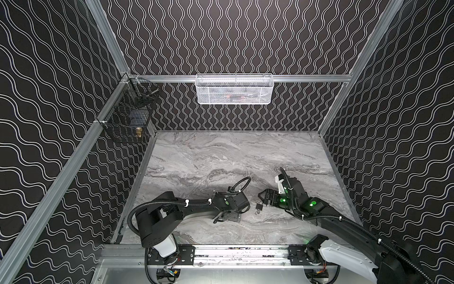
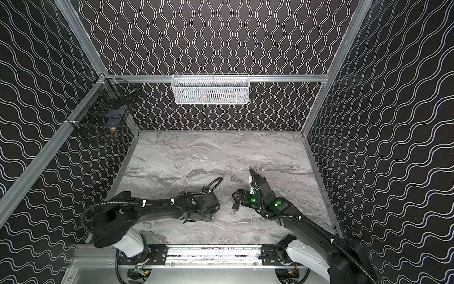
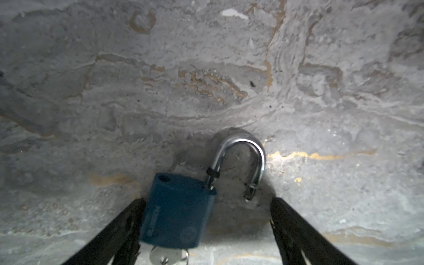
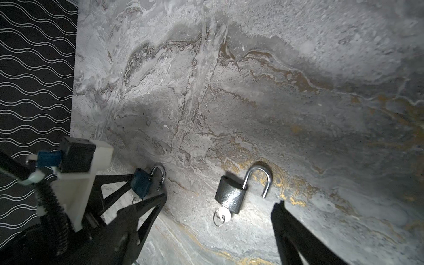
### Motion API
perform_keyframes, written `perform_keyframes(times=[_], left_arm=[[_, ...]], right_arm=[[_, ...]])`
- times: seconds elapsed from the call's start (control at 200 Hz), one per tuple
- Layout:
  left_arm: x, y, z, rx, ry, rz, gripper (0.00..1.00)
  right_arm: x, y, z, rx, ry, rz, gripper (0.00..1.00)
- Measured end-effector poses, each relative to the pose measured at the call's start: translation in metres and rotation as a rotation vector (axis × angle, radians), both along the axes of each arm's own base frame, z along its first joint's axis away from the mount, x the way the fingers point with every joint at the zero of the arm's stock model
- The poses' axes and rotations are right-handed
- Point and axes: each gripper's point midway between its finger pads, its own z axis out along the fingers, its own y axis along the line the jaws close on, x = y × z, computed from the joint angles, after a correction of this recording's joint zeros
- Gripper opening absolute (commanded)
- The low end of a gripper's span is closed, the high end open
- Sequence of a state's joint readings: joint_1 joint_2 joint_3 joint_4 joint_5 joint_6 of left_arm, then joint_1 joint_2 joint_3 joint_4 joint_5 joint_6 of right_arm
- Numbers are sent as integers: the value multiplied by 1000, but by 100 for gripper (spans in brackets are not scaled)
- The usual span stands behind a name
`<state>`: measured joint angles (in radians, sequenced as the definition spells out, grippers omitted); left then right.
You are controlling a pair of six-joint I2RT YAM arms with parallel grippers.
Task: Unlock with the key
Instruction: 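Lower the open blue padlock onto the table with the left gripper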
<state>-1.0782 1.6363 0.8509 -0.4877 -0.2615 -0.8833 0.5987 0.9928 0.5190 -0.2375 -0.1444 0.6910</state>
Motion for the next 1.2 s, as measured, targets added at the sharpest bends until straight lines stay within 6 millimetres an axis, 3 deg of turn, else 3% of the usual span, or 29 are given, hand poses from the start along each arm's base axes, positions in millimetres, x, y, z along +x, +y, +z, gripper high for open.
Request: perform_keyframes(times=[0.175, 0.721, 0.916, 1.201], left_arm=[[3, -1, 2, -14, -15, 3, 86], [6, 7, 6, -69, -34, 30, 62], [3, 3, 7, -86, 0, 27, 58], [13, 2, 4, -49, -22, 39, 61]], right_arm=[[0, -1, 0, 4, 1, -2, 92], [-2, 0, -1, 16, 10, 6, 92], [-2, 0, -2, 22, 9, 7, 92], [-5, 0, -2, 40, 9, 11, 92]])
